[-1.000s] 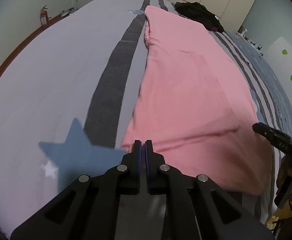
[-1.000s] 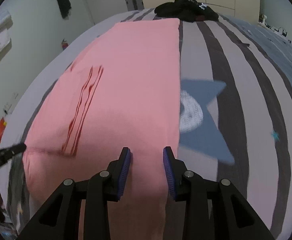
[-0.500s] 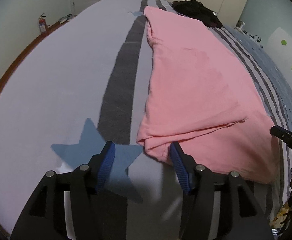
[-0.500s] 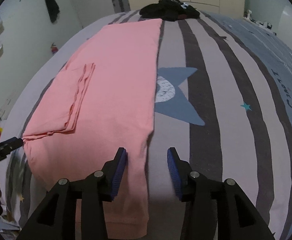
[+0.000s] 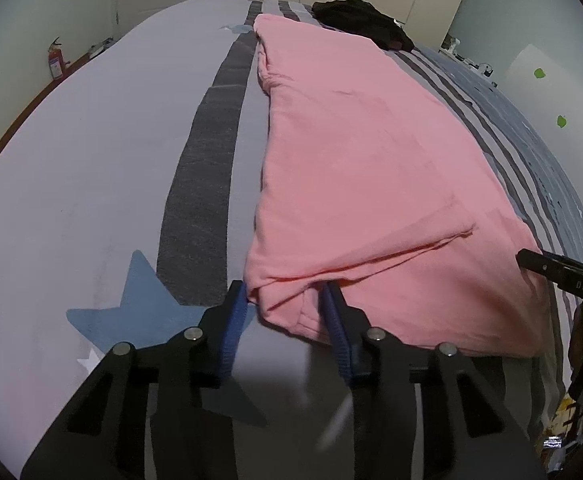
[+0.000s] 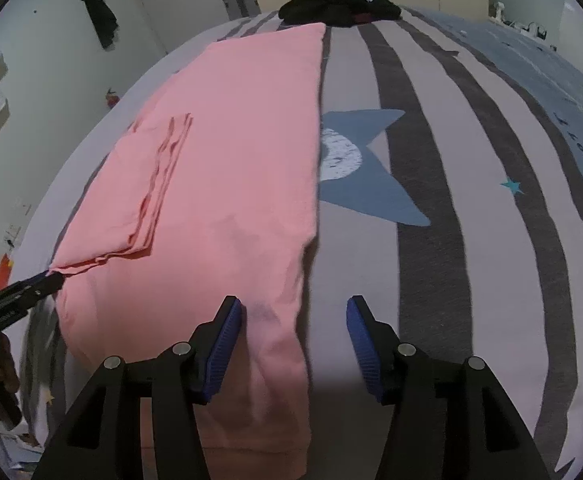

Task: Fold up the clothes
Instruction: 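Grasp the T-shirt hem end with the left gripper and lift it, then fold the hem over the T-shirt body with the left gripper and release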

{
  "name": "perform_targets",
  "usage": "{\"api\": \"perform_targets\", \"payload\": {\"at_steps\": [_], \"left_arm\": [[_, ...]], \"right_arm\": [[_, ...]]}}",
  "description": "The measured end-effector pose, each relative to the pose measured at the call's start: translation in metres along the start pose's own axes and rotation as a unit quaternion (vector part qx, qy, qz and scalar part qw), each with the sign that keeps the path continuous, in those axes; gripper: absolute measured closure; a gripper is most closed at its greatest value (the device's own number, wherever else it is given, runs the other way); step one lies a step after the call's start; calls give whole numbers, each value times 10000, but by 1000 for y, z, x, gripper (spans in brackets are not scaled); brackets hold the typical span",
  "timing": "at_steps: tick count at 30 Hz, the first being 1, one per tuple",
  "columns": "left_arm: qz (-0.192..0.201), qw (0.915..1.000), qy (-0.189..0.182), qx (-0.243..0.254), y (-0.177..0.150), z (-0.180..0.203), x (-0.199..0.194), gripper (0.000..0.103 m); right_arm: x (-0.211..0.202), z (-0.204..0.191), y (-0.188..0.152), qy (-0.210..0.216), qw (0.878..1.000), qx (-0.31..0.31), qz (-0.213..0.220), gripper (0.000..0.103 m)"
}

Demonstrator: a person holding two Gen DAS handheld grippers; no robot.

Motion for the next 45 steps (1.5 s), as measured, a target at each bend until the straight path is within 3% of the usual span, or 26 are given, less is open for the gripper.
{"api": "perform_targets", "payload": {"at_steps": [5, 9, 12, 15, 26, 30, 36, 39, 45], "left_arm": [[30, 10000, -12, 47, 2, 2, 2, 73], [18, 9996, 2, 266, 2, 8, 3, 89], [25, 9997, -8, 225, 2, 9, 3, 91], [61, 9997, -39, 247, 3, 11, -4, 93], [324, 9983, -166, 459, 3, 33, -71, 95], [5, 9993, -239, 291, -34, 37, -105, 95], [-748, 9969, -135, -185, -114, 34, -147, 95], [-455, 9983, -168, -309, -89, 34, -155, 96], [384, 9983, -369, -217, 8, 33, -157, 96]], "right_arm": [[7, -3, 9, 173, 9998, 71, 2, 51], [11, -6, 11, 192, 9998, -9, -24, 55], [12, -14, 8, 328, 9991, -226, -126, 85], [5, -21, 9, 229, 9983, -532, -104, 95], [-40, -28, 5, 477, 9976, -504, -31, 99], [-70, -40, -18, 639, 9965, -513, -178, 99], [-123, -54, -95, 746, 9917, -400, -967, 99], [-134, -60, -102, 762, 9911, -285, -1050, 99], [-136, -73, -28, 809, 9957, -252, -367, 99]]}}
Point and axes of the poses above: each gripper's, at about its wrist camera, not at the fingertips, and x roughly the way its jaws point, z to its right, y to its top, the point moved 8 cm from there along x, roughly the way its jaws point, and after that the axes turned 3 degrees about z, right-handed, at the moved point
